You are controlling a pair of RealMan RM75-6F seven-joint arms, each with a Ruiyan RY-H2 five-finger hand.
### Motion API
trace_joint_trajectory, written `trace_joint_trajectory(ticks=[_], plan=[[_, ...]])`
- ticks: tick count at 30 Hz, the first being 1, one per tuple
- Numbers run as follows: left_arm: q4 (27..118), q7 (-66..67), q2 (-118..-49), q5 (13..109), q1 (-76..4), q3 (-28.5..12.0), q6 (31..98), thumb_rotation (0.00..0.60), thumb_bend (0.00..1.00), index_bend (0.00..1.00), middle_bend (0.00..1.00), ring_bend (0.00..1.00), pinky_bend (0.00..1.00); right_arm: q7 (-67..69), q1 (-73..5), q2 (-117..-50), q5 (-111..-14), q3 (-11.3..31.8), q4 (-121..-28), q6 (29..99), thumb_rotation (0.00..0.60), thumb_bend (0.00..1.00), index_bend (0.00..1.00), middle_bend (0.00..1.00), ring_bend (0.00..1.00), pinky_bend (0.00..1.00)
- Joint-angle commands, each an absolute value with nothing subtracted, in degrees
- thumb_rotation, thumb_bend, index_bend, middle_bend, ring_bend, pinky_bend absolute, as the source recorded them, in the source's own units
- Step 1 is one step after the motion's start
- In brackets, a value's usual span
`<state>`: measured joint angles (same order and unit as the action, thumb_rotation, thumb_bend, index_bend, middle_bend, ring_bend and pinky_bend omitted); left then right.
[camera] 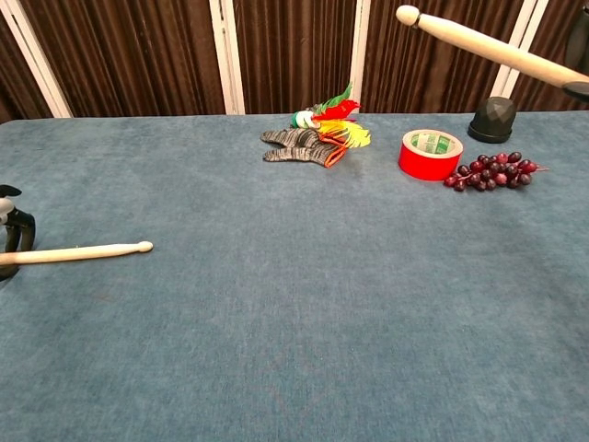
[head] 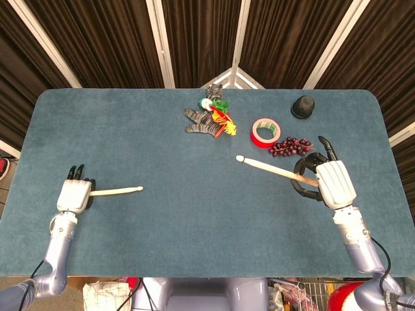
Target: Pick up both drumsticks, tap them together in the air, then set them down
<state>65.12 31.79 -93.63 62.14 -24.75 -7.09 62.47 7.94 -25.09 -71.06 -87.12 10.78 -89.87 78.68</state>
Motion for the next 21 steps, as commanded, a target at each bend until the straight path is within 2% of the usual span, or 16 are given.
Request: trace_joint_trajectory(ticks=[1,21], plan=[[65.27,32.22,-93.71,61.91,-24.80,-7.10,62.55,0.600,0.44,0.51,0.49,0.04,0.00,7.88,-25.08,-71.09,-87.09,10.77,-89.77,78.62,0.600,0.43,0.78,0.62,0.42,0.00],[66.49,33.79,-93.76,61.98,-24.71,-7.00,64.22,0.600,0.46,0.53,0.52,0.05,0.00,6.98,-25.07,-71.33,-86.92,10.79,-89.85,78.43,0.600,0.43,0.78,0.62,0.42,0.00]])
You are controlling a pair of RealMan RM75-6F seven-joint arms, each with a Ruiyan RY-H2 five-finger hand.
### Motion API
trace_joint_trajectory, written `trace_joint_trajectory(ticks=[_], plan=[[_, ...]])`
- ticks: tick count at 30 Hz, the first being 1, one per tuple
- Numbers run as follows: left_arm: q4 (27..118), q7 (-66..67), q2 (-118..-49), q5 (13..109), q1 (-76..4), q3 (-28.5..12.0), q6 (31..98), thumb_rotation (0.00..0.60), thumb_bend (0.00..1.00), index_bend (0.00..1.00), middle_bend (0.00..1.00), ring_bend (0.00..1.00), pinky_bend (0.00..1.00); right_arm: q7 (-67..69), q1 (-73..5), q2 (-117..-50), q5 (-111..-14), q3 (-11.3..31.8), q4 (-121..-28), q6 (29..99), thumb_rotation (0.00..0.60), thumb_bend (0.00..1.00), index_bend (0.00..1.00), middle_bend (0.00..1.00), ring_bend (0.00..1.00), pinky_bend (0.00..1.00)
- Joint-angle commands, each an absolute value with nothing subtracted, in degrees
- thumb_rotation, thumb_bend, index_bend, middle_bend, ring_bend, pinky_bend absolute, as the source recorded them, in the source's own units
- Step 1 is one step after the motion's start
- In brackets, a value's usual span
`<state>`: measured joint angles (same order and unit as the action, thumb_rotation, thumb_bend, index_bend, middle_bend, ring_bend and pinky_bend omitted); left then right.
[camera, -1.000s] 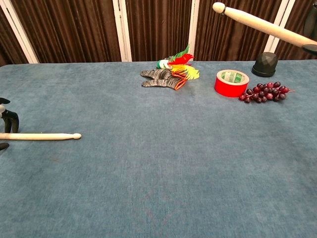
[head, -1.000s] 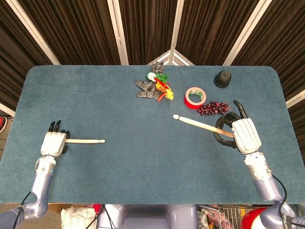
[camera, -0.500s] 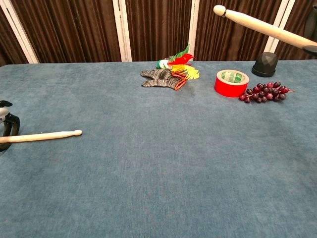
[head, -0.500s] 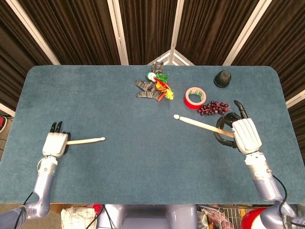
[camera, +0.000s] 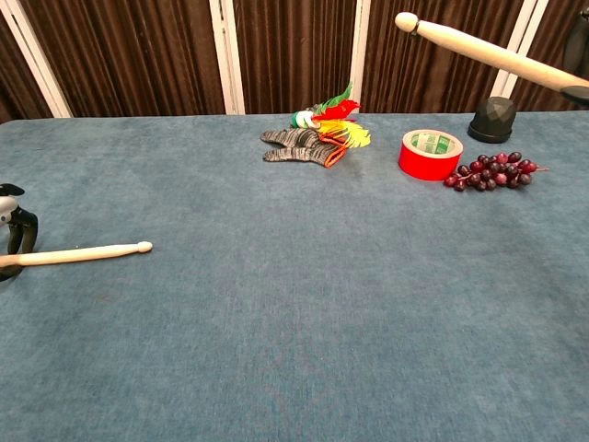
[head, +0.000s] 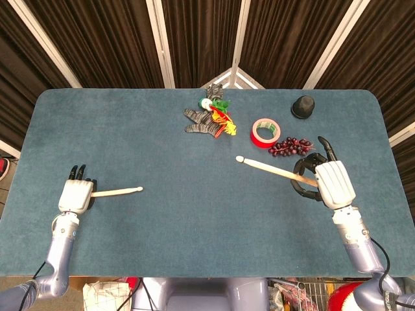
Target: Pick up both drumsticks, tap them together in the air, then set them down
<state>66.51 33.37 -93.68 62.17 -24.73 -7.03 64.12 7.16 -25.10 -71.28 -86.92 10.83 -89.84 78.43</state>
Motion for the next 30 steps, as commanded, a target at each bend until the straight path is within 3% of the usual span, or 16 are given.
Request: trace_joint_trajectory(ticks=[1,30], plan=[[66.39,34.17,-93.87,61.78,-24.70,-6.99,64.25,0.600,0.46,0.53,0.52,0.05,0.00,6.90,-25.06,-71.37,-86.91,10.76,-89.82,78.40,0.600,0.43,0.78,0.62,0.42,0.00],[63.90,44.08,-96.77,58.88,-24.79,-7.33,67.91,0.600,0.50,0.59,0.56,0.07,0.00,7.08,-24.77,-71.22,-86.46,10.86,-88.95,78.31,0.600,0.45,0.79,0.62,0.42,0.00]])
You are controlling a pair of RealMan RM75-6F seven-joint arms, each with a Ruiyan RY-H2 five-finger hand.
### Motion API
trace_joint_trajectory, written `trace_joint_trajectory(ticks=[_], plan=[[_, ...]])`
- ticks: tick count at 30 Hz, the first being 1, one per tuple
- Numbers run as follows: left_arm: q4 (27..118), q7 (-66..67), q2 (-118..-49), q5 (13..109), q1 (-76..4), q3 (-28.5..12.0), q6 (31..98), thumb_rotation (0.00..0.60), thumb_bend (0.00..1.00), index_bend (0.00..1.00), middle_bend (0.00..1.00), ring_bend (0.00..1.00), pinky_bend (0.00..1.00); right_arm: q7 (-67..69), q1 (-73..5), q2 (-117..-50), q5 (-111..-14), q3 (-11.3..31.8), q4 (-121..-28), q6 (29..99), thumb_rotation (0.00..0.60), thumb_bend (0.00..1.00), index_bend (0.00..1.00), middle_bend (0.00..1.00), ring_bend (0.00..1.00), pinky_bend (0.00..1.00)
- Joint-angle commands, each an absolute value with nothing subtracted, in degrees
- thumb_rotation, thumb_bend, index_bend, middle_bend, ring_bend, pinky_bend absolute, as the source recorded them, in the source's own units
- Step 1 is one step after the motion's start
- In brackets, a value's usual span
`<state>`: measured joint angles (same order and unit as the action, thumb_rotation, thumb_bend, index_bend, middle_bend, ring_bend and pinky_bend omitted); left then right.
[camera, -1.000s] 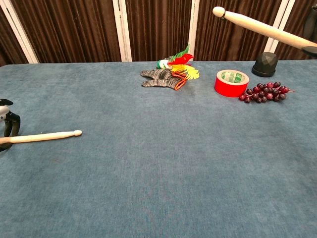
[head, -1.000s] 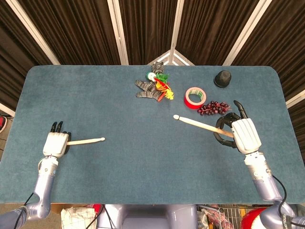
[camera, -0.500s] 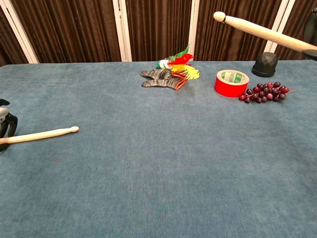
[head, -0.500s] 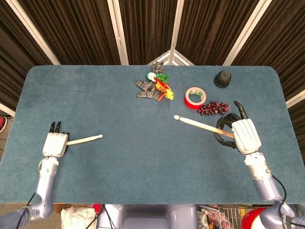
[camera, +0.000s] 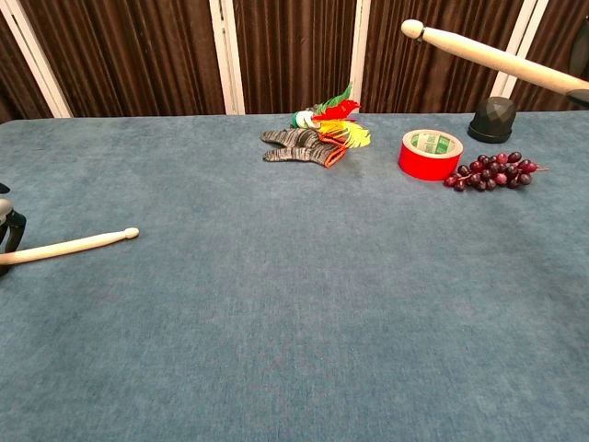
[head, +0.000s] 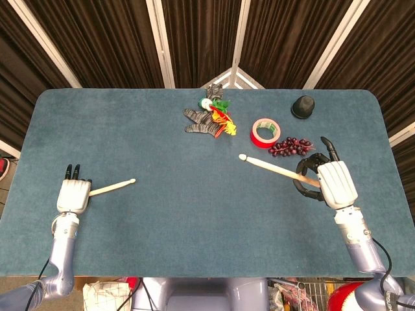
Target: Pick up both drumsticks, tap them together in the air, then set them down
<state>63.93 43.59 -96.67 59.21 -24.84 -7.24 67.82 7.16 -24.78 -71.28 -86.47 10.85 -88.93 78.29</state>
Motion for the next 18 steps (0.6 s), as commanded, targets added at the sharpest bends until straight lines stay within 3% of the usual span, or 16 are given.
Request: trace_joint_trajectory(ticks=[1,18], plan=[[63.92,44.73,-96.81,58.50,-24.78,-7.41,67.93,0.600,0.50,0.59,0.57,0.07,0.00,7.01,-24.76,-71.21,-86.46,10.85,-88.97,78.30,0.600,0.45,0.79,0.62,0.42,0.00],[60.84,36.45,-96.45,66.19,-24.54,-6.40,71.69,0.600,0.50,0.60,0.57,0.08,0.00,6.10,-25.05,-71.53,-86.08,11.19,-89.40,78.01,0.600,0.45,0.79,0.62,0.42,0.00]])
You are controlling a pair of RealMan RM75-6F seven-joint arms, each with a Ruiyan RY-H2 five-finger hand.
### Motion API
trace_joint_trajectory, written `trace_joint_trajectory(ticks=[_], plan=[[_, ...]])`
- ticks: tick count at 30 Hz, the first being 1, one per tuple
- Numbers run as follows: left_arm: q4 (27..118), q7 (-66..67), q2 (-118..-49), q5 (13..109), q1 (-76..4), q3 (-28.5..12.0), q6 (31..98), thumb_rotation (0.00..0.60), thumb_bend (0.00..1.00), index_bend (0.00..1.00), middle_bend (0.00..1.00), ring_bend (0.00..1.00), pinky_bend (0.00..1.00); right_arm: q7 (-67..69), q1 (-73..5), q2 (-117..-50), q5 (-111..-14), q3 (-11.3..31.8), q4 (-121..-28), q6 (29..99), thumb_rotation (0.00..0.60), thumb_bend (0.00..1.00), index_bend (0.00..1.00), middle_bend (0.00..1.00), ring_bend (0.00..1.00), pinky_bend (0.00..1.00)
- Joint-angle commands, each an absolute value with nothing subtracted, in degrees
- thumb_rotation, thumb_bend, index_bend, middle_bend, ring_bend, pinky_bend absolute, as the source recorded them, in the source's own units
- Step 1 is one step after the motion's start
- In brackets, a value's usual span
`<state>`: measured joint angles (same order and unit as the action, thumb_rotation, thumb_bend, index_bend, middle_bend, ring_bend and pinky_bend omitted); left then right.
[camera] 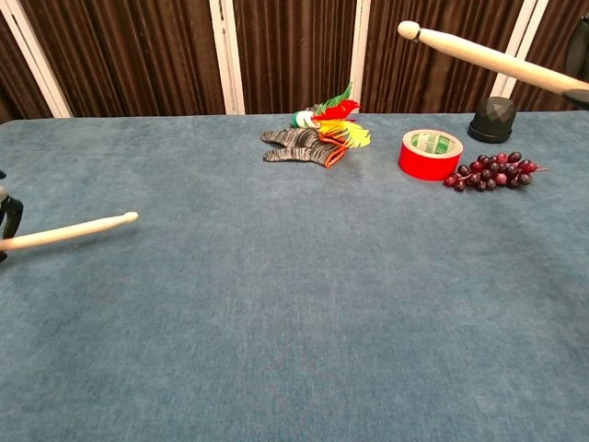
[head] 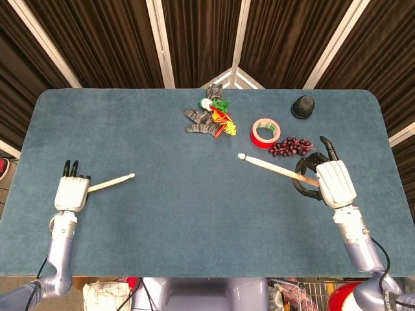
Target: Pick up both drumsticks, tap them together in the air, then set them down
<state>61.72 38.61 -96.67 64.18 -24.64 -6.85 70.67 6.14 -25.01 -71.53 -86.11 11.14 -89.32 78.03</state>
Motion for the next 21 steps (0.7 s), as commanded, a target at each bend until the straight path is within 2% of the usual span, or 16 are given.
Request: trace_joint_trajectory(ticks=[1,13,21], plan=[[60.60,35.71,-96.37,66.78,-24.47,-6.27,71.90,0.600,0.50,0.60,0.57,0.08,0.00,6.07,-25.10,-71.50,-85.97,11.30,-89.46,77.95,0.600,0.45,0.79,0.62,0.42,0.00],[58.61,29.25,-95.23,74.60,-24.82,-5.06,76.04,0.600,0.50,0.60,0.57,0.08,0.00,6.01,-25.12,-71.18,-84.42,12.56,-89.57,78.19,0.600,0.45,0.79,0.62,0.43,0.00],[63.78,21.79,-91.51,81.06,-25.77,-6.42,82.18,0.600,0.51,0.60,0.58,0.08,0.00,5.78,-25.78,-70.29,-81.74,14.05,-89.55,76.49,0.600,0.45,0.79,0.62,0.43,0.00]])
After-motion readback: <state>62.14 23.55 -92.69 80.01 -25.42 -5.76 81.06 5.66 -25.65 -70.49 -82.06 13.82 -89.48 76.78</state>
